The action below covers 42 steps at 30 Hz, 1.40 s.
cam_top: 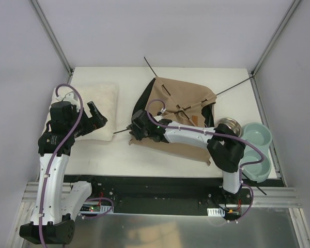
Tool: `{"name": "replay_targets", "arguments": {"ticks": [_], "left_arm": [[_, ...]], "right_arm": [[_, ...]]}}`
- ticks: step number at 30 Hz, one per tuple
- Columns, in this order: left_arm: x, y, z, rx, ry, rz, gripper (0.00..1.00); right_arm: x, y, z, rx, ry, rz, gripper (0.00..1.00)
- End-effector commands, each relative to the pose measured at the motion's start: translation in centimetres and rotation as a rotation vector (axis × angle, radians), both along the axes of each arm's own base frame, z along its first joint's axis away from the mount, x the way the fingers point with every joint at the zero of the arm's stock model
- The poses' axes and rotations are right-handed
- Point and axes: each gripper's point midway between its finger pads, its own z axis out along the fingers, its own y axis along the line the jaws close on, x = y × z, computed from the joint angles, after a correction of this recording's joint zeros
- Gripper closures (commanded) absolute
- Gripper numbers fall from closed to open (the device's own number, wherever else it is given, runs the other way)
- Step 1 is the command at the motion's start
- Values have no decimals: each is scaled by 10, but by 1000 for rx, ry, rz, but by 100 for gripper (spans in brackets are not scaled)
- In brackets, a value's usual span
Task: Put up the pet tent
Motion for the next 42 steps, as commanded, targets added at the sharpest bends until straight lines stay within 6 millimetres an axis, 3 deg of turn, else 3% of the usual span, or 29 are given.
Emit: {"name": "replay_targets", "arguments": {"ticks": [1, 3, 12, 16, 20, 26, 36, 42], "left_arm": [[0, 5, 12, 41, -38, 3, 2], [-1, 6, 11, 46, -35, 7, 1], [-4, 12, 5, 74, -36, 26, 1], [-4, 12, 1, 73, -21, 29, 1], [-5, 17, -1, 97, -22, 43, 1], [-5, 22, -13, 106, 2, 74, 1], [-2, 7, -37, 34, 12, 27, 1], [-2, -20, -52, -63, -2, -103, 4]], "right_arm": [[15, 12, 22, 62, -41, -47, 70], [15, 11, 24, 66, -39, -47, 79], [14, -3, 25, 80, 4, -79, 100], [13, -10, 37, 117, 4, -96, 100], [13, -19, 62, 191, -1, -112, 100], [6, -18, 85, 284, 13, -92, 100], [-3, -9, 125, 425, 33, -45, 100], [-6, -10, 143, 474, 33, -43, 100]]}}
